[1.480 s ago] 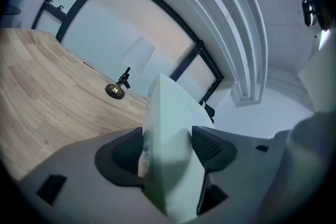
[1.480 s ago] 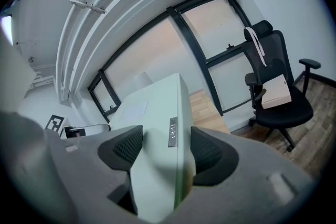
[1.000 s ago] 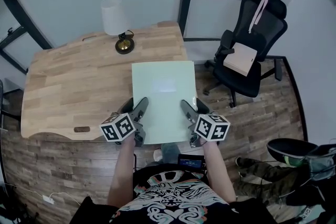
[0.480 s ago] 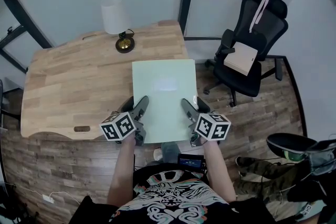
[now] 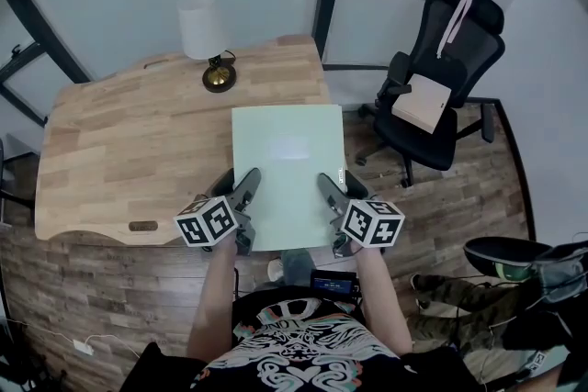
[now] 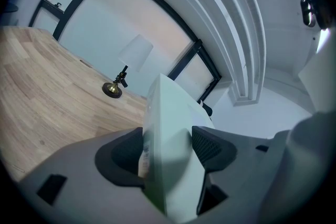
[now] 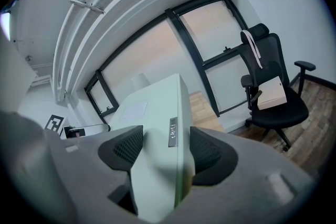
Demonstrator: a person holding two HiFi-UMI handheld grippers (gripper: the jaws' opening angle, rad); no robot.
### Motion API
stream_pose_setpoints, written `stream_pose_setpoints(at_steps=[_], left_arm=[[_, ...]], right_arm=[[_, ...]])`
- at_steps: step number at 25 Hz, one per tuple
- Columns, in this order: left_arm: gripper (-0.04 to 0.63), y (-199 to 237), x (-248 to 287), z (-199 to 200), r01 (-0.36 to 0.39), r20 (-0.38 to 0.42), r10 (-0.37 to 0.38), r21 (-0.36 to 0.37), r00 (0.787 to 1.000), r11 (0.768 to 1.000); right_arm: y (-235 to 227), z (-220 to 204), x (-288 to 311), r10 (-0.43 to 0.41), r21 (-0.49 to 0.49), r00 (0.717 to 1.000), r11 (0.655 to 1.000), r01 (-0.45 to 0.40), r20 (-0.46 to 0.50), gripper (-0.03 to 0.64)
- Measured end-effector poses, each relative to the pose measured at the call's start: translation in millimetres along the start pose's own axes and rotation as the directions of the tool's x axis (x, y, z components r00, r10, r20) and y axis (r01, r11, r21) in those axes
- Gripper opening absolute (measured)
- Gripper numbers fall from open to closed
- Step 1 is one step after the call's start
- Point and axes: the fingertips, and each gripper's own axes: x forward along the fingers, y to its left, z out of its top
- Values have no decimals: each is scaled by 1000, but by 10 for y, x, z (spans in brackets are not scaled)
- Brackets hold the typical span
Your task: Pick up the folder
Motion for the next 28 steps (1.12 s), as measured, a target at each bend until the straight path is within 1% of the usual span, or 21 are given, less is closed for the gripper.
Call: stream_pose_setpoints(at_steps=[10,28], left_arm=[[281,-56,100,6,29,-6,-29,-4,1000,1000],[281,-54,162,-23,36,-12,-36,-20,999,999]], right_arm=[[-68,67,-41,-24,2,1000,1000,24,14,273],[-123,68,-37,-38,3,999,999,38,4,273]])
